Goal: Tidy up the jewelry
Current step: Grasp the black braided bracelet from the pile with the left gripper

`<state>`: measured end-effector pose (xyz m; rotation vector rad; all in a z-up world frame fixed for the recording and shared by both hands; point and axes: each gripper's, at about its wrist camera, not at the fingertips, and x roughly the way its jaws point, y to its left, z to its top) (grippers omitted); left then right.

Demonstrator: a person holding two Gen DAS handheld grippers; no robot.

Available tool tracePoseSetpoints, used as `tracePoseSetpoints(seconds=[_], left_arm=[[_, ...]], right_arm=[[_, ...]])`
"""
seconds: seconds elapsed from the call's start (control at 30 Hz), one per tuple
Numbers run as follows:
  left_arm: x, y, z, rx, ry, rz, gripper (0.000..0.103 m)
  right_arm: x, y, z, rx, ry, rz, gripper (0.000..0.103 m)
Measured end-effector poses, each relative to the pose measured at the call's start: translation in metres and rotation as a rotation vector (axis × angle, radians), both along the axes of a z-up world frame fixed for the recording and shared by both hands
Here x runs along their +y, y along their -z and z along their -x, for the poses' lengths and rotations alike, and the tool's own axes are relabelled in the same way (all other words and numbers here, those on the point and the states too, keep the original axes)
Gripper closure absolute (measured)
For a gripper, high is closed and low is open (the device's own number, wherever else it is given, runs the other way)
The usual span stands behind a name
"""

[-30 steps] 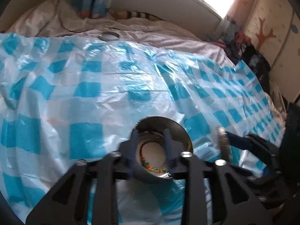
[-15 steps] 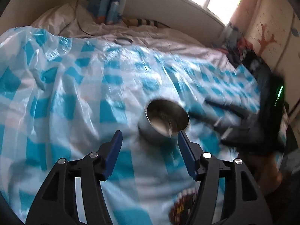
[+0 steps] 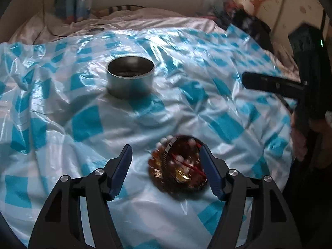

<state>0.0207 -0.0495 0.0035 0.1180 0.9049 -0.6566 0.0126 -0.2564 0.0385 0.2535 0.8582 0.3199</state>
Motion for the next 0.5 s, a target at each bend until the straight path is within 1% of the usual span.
tracePoseSetpoints(seconds=[0.07, 0.13, 0.17, 0.27, 0.33, 0.37, 0.4, 0.43, 0.47, 0.5], left_arm=[[-0.004, 0.002, 0.002, 0.000, 0.008, -0.001, 0.041], [-0.008, 0.003, 0.004, -0.002, 0.007, 0.016, 0.044], [-0.008, 0.003, 0.003, 0.001, -0.001, 0.024, 0.044], [-0.003, 0.004, -0.006, 0.030, -0.061, 0.075, 0.044], [-0.001, 0.007, -0.013, 0.054, -0.094, 0.089, 0.046], [-0.002, 0.009, -0.017, 0.069, -0.106, 0.092, 0.051], [-0.002, 0.012, -0.021, 0.085, -0.109, 0.097, 0.053], [-0.004, 0.014, -0.023, 0.092, -0.107, 0.092, 0.059], [-0.006, 0.017, -0.024, 0.094, -0.107, 0.078, 0.072], [-0.008, 0.019, -0.026, 0.098, -0.100, 0.057, 0.079]], right_arm=[[-0.002, -0.001, 0.004, 0.001, 0.004, -0.019, 0.013], [-0.002, -0.002, 0.007, -0.002, 0.003, -0.018, 0.013], [0.000, -0.003, 0.009, -0.006, 0.000, -0.014, 0.013], [0.005, -0.003, 0.011, -0.009, -0.013, -0.011, 0.012], [0.008, -0.002, 0.011, -0.005, -0.019, -0.008, 0.012], [0.010, -0.001, 0.011, -0.001, -0.026, -0.007, 0.011], [0.011, 0.000, 0.011, 0.000, -0.030, -0.005, 0.011], [0.013, 0.001, 0.011, 0.003, -0.034, 0.001, 0.011], [0.013, 0.003, 0.011, 0.007, -0.036, 0.003, 0.011], [0.014, 0.004, 0.011, 0.011, -0.037, 0.003, 0.011]])
